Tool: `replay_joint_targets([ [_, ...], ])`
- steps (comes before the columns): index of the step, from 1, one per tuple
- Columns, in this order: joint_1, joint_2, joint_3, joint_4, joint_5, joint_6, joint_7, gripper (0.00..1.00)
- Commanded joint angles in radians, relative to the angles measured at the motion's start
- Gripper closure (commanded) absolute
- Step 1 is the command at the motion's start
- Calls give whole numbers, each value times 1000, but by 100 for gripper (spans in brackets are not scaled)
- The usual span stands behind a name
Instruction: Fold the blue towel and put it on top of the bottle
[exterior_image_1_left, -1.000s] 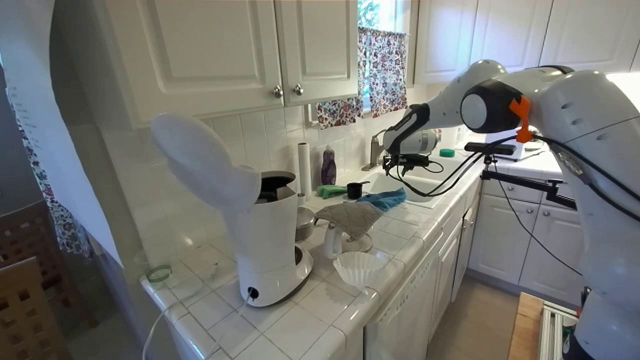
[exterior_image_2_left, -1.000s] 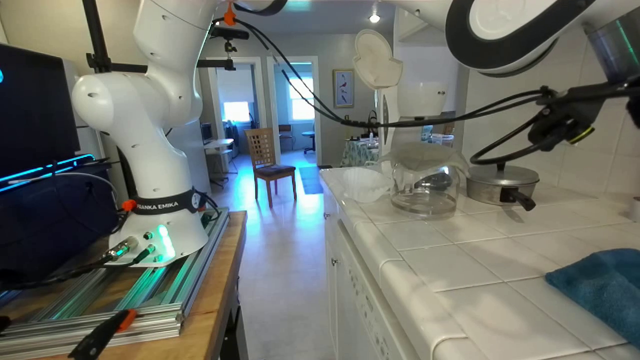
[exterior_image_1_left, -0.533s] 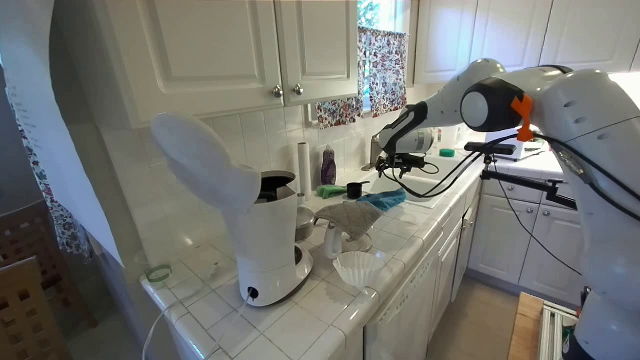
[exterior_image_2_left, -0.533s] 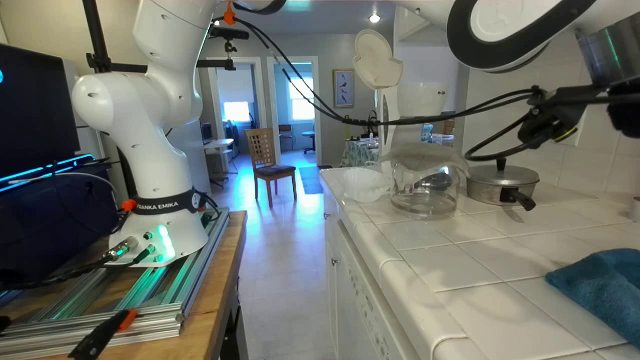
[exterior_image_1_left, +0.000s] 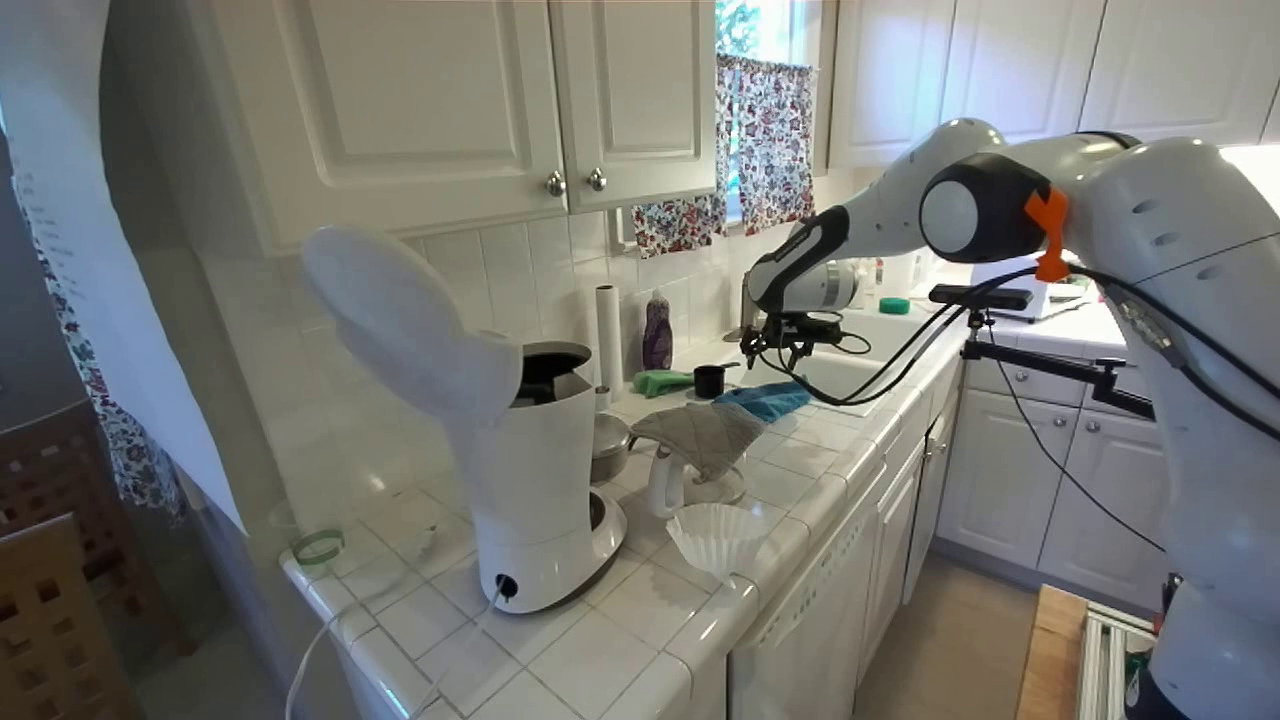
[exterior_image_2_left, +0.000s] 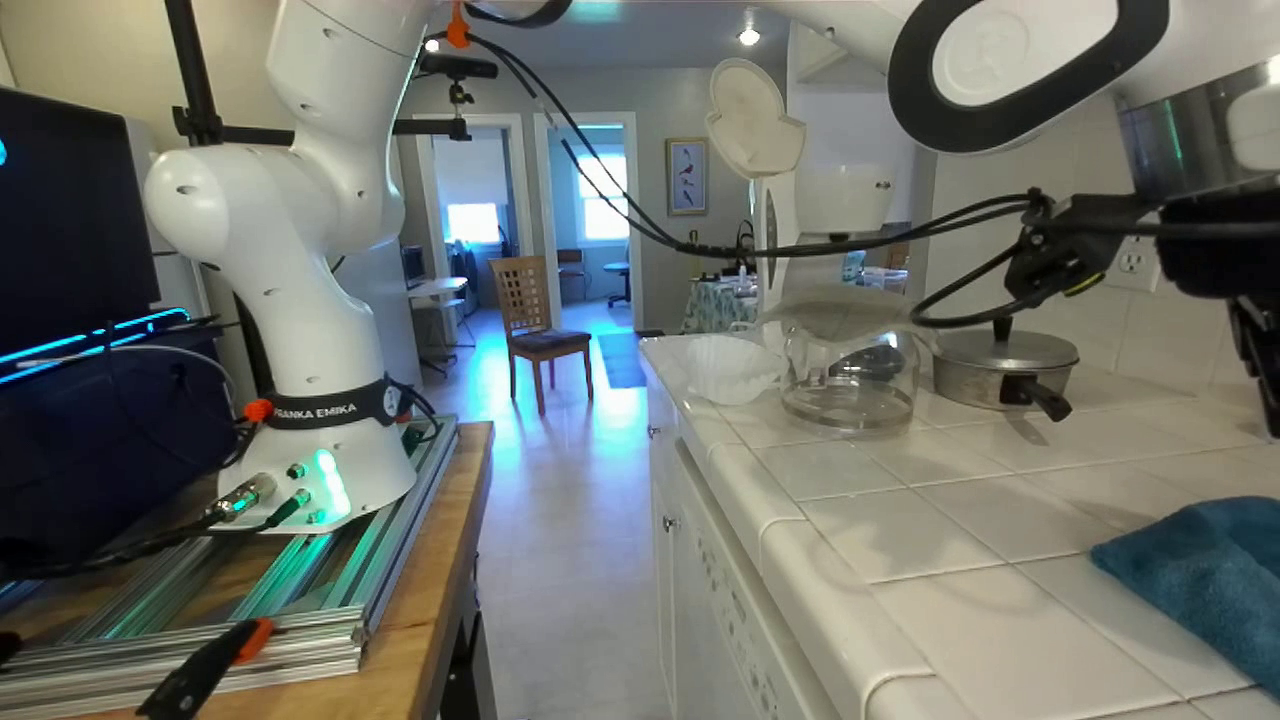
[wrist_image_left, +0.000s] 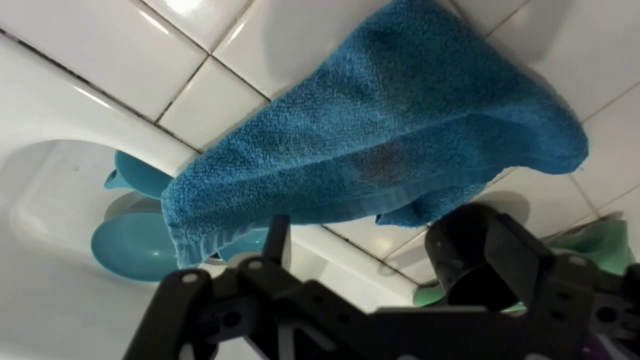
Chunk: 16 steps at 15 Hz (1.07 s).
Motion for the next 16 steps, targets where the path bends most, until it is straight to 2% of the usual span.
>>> replay_joint_targets([
  [1, -16, 11, 20, 1, 15, -25, -64, 0],
  [16, -67, 109, 91, 44, 16, 25, -279, 0],
])
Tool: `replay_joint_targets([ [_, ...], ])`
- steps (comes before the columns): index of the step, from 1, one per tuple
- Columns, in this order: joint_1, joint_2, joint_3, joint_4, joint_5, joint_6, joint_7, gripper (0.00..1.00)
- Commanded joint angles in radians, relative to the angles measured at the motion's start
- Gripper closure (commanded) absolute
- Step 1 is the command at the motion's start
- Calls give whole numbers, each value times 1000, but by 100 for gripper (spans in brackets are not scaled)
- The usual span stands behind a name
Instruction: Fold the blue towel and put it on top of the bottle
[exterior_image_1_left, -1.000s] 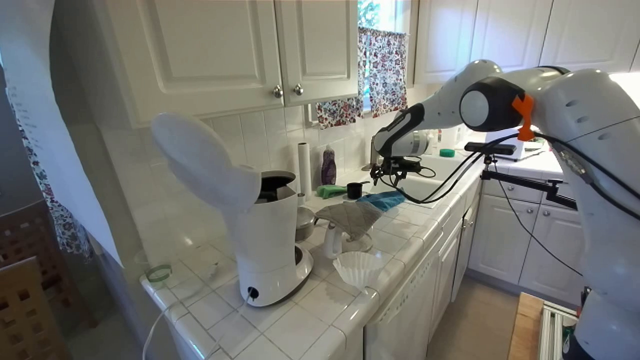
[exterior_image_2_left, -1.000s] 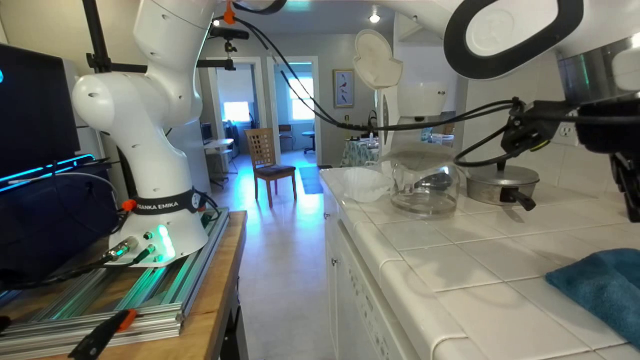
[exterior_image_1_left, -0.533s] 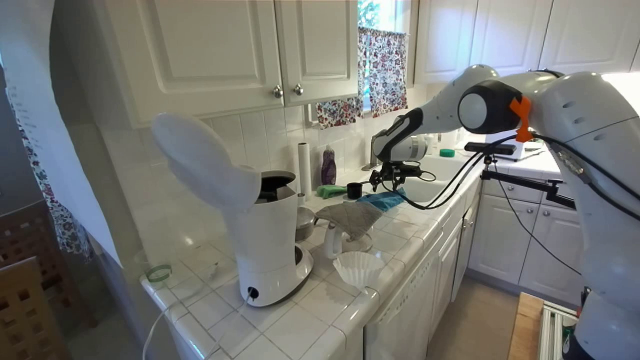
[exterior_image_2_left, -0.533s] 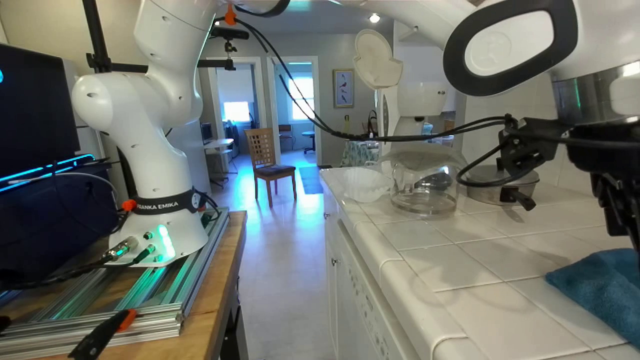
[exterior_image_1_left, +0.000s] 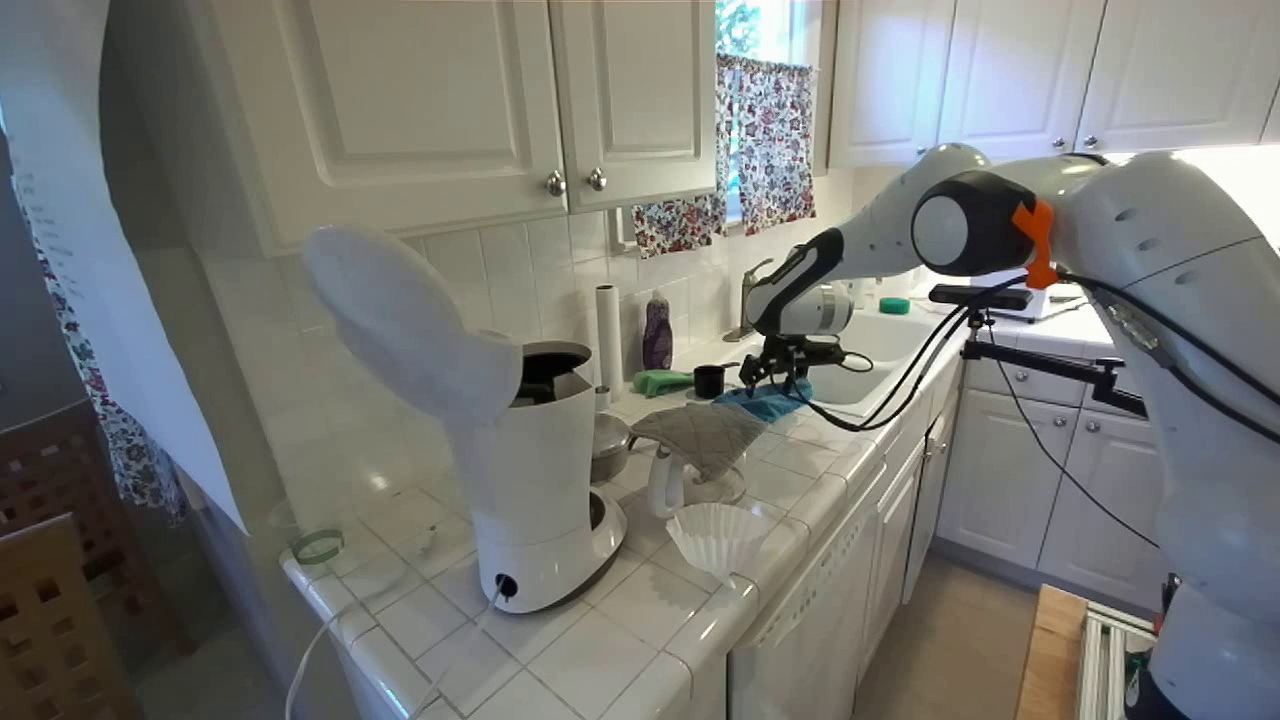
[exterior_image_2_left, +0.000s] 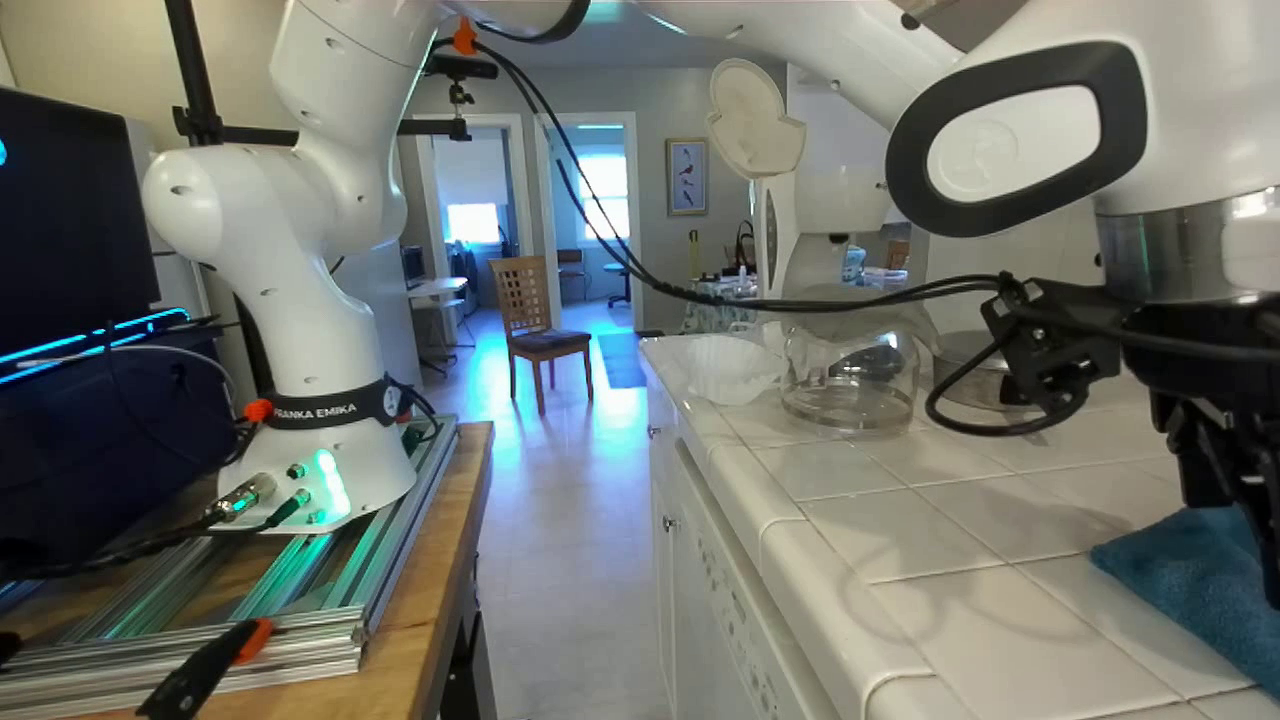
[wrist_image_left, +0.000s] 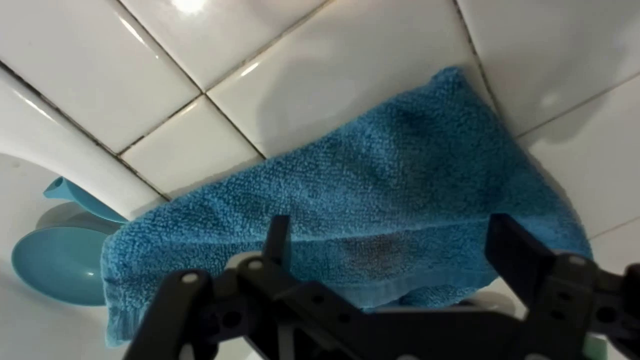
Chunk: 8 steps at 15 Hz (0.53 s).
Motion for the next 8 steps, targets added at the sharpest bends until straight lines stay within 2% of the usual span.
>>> replay_joint_targets([
  [1, -23, 48, 27, 47, 14, 28, -62, 0],
  [6, -16, 91, 28, 89, -2, 54, -75, 0],
  [7, -17, 100, 30, 99, -4, 53, -79, 4],
  [8, -16, 109, 30, 110, -5, 50, -81, 20],
])
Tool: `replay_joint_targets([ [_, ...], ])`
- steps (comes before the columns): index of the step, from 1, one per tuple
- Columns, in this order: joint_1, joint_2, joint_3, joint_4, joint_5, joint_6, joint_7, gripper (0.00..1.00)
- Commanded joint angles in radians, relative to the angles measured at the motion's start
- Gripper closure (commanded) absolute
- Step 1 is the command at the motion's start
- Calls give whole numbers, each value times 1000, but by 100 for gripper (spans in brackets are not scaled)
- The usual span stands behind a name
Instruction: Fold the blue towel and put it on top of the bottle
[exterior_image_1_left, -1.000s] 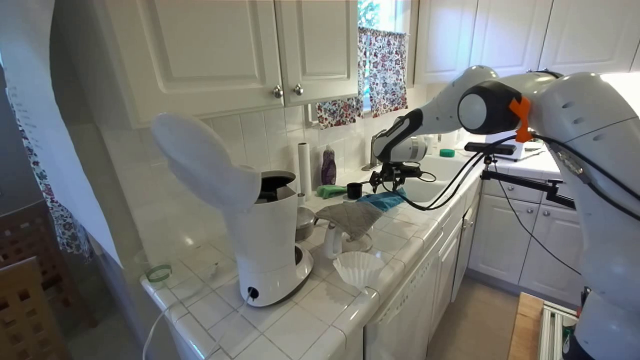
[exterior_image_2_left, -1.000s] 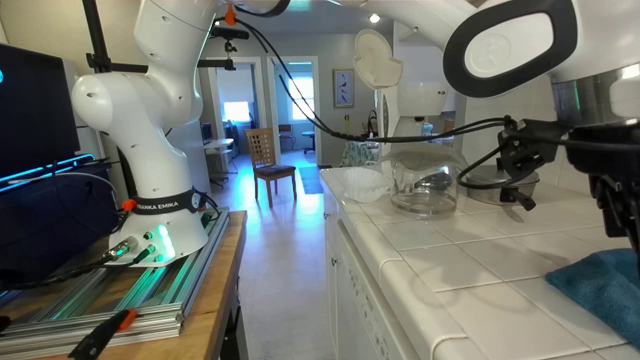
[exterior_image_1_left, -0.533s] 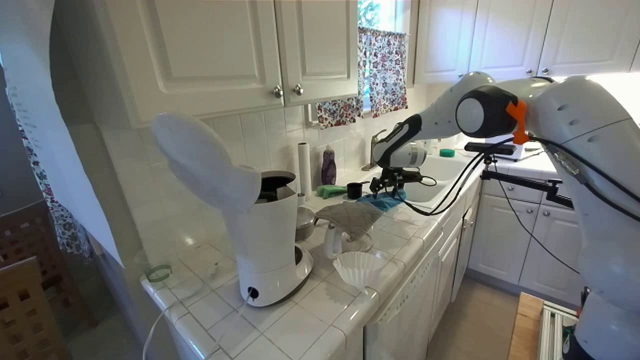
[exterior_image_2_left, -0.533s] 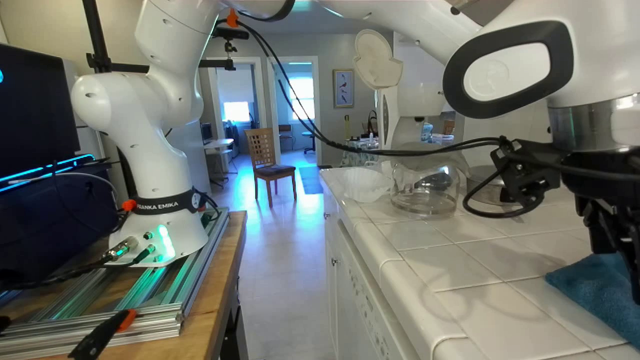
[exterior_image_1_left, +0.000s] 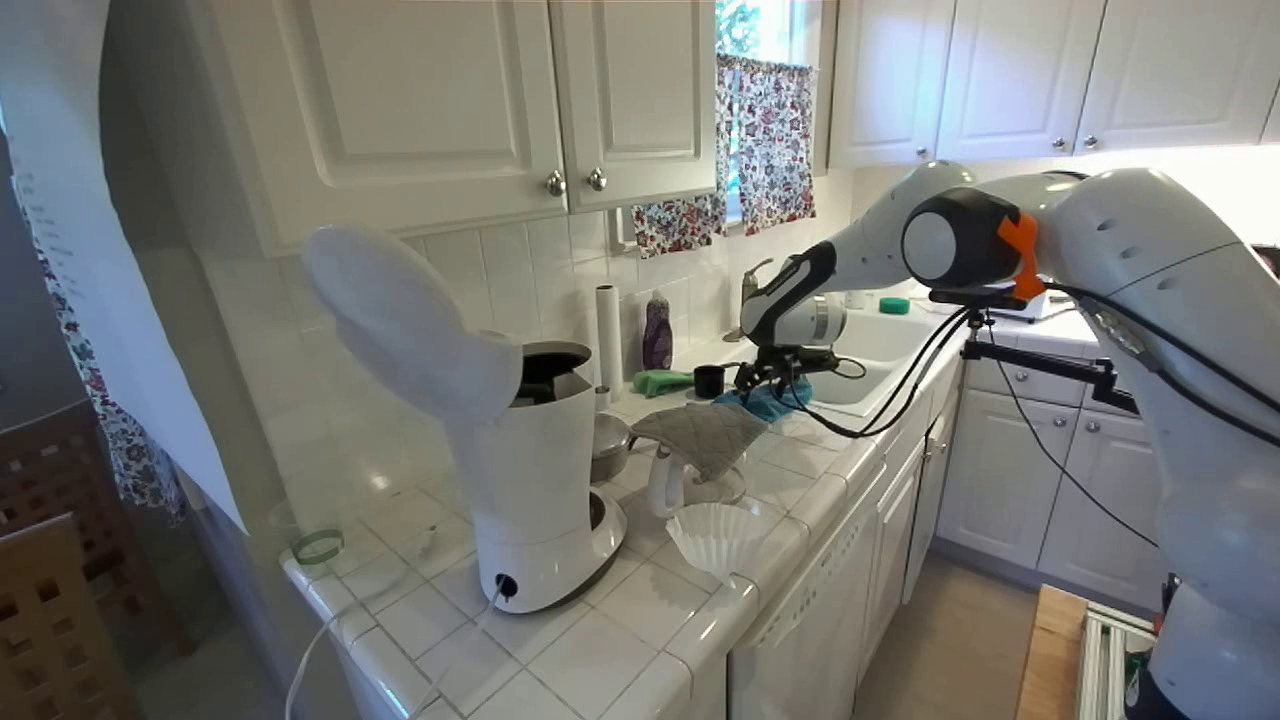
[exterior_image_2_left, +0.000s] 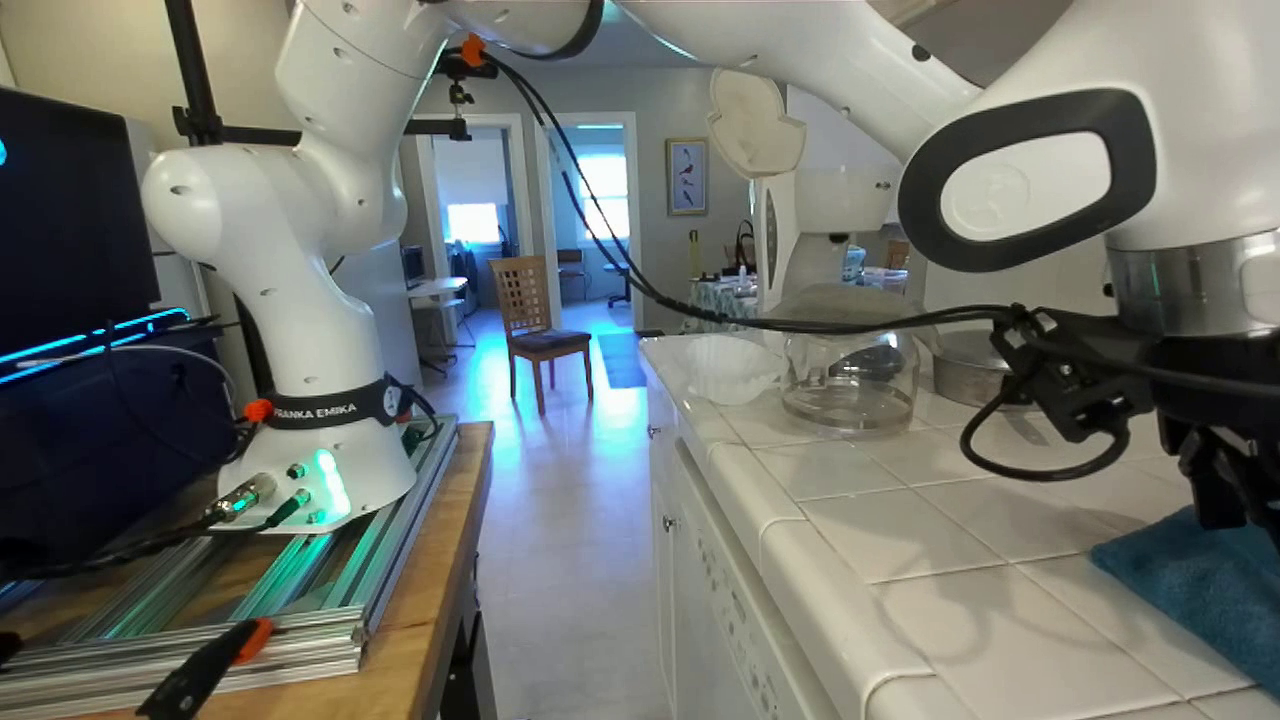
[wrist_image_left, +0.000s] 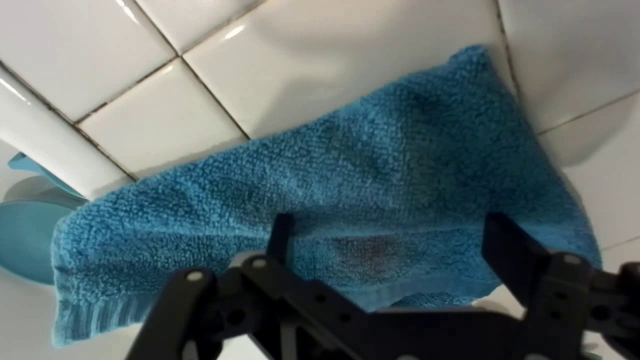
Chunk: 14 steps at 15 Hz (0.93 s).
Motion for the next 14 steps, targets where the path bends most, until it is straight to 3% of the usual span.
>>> replay_joint_targets([
  [1, -13, 58, 16, 70, -6, 4, -23, 28],
  [2, -13, 66, 15, 79, -8, 1, -22, 30],
  [11, 20, 26, -18, 61, -25, -80, 39, 94],
  [14, 40, -20, -34, 19, -34, -98, 59, 100],
])
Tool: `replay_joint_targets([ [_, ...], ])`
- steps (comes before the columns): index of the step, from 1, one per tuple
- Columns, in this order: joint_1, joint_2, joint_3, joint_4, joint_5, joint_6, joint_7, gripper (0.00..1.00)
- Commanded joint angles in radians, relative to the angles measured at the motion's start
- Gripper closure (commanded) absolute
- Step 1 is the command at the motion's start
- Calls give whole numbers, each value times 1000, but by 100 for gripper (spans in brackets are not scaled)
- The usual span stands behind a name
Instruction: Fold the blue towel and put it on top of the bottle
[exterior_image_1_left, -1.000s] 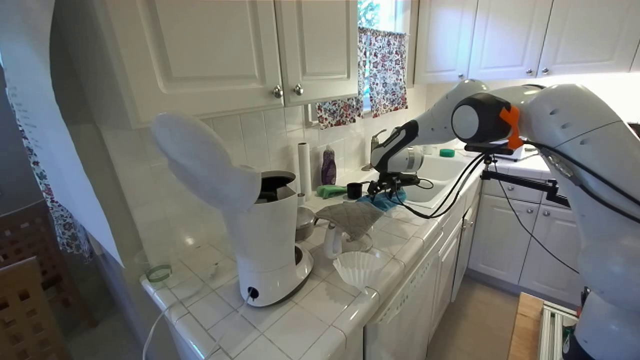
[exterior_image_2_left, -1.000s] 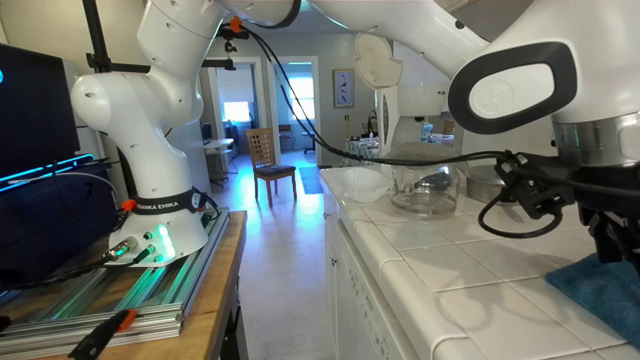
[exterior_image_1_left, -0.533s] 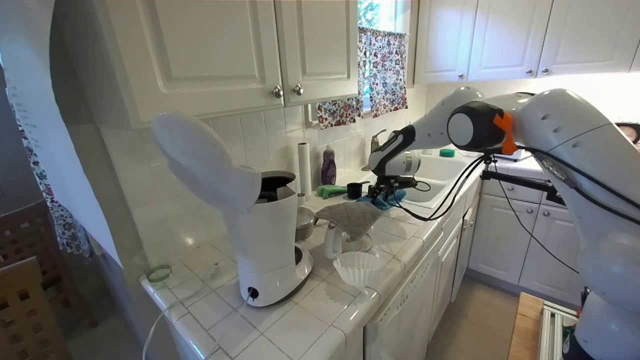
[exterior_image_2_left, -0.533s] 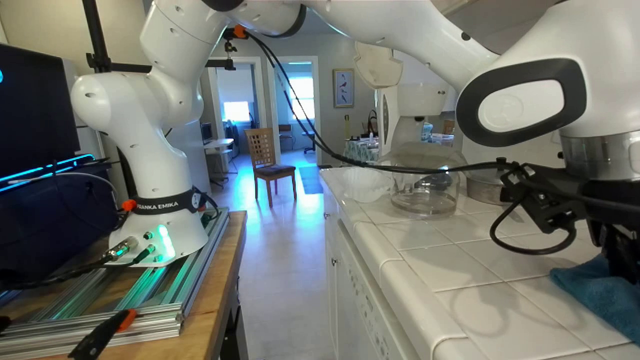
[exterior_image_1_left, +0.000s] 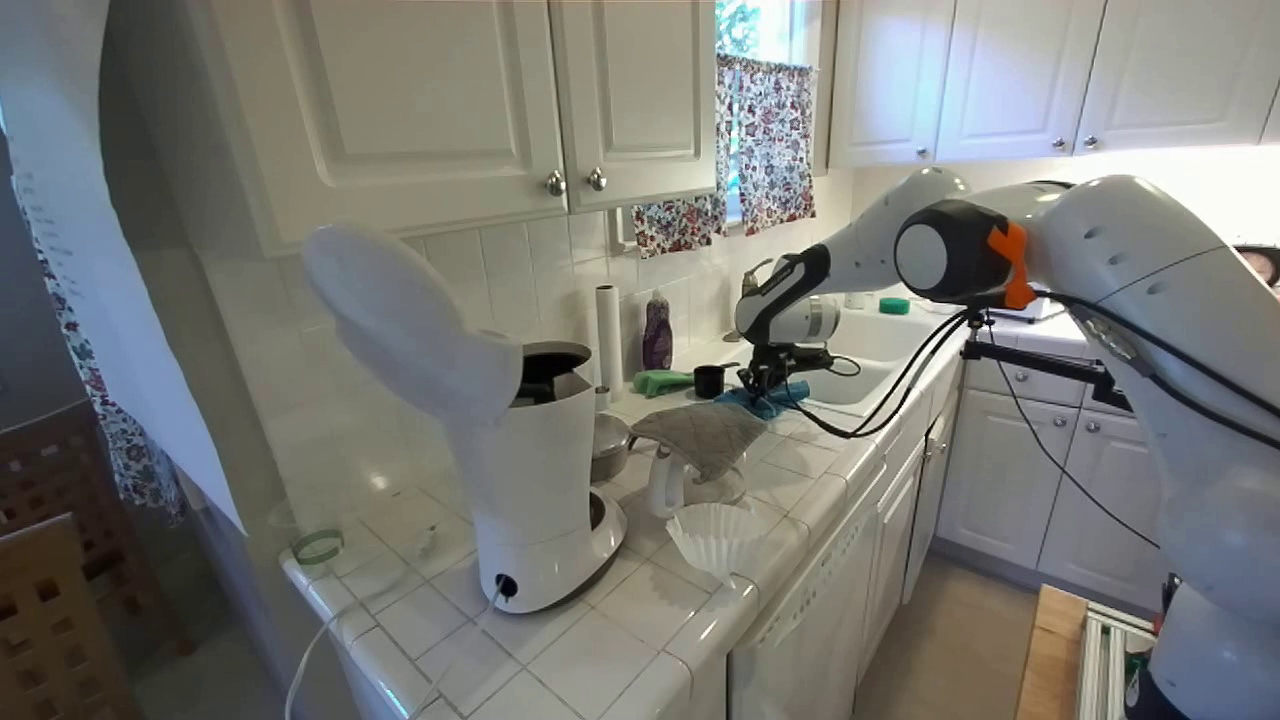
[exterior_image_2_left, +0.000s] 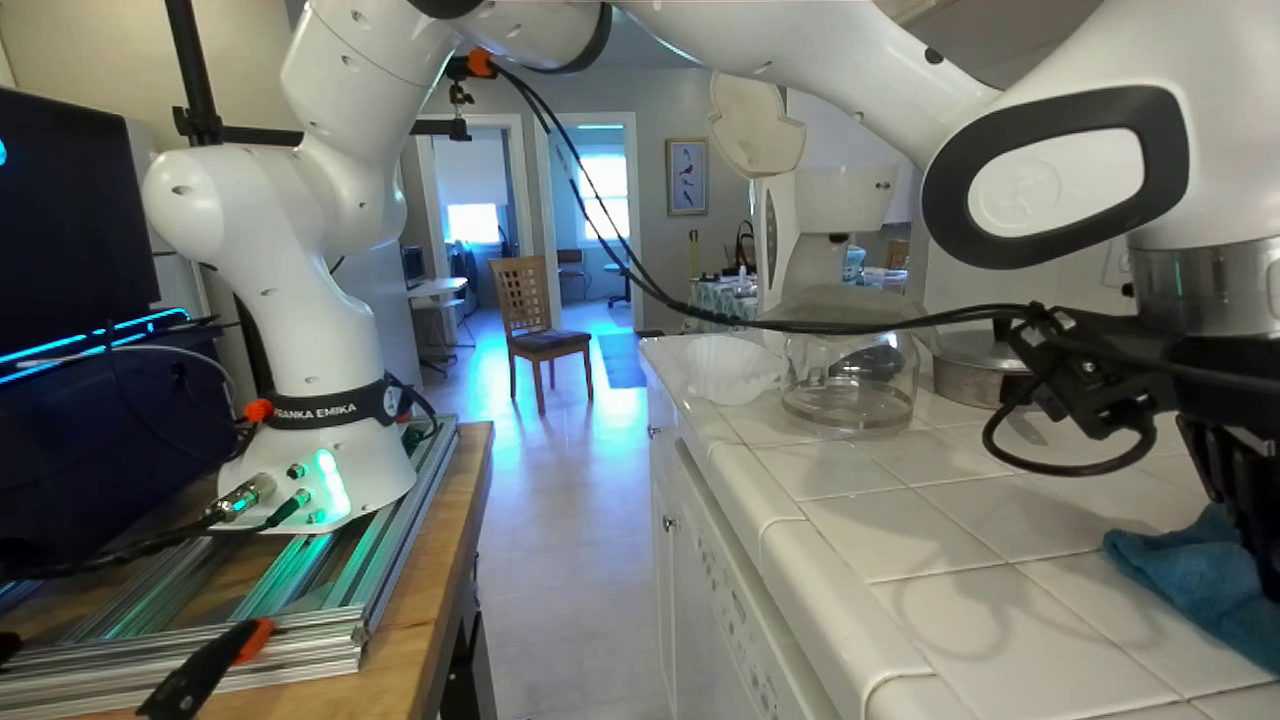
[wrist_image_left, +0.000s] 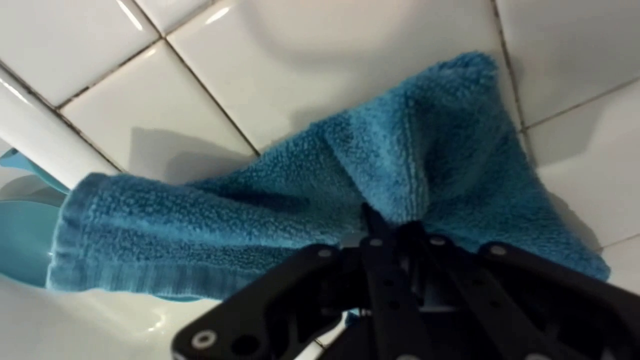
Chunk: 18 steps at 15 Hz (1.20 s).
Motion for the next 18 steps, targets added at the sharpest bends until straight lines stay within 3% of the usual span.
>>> replay_joint_targets([
  [1, 34, -67, -26, -60, -31, -47, 54, 100],
  [10, 116, -235, -82, -194, -29, -145, 240, 98],
  [18, 261, -435, -169, -367, -176, -181, 452, 98],
])
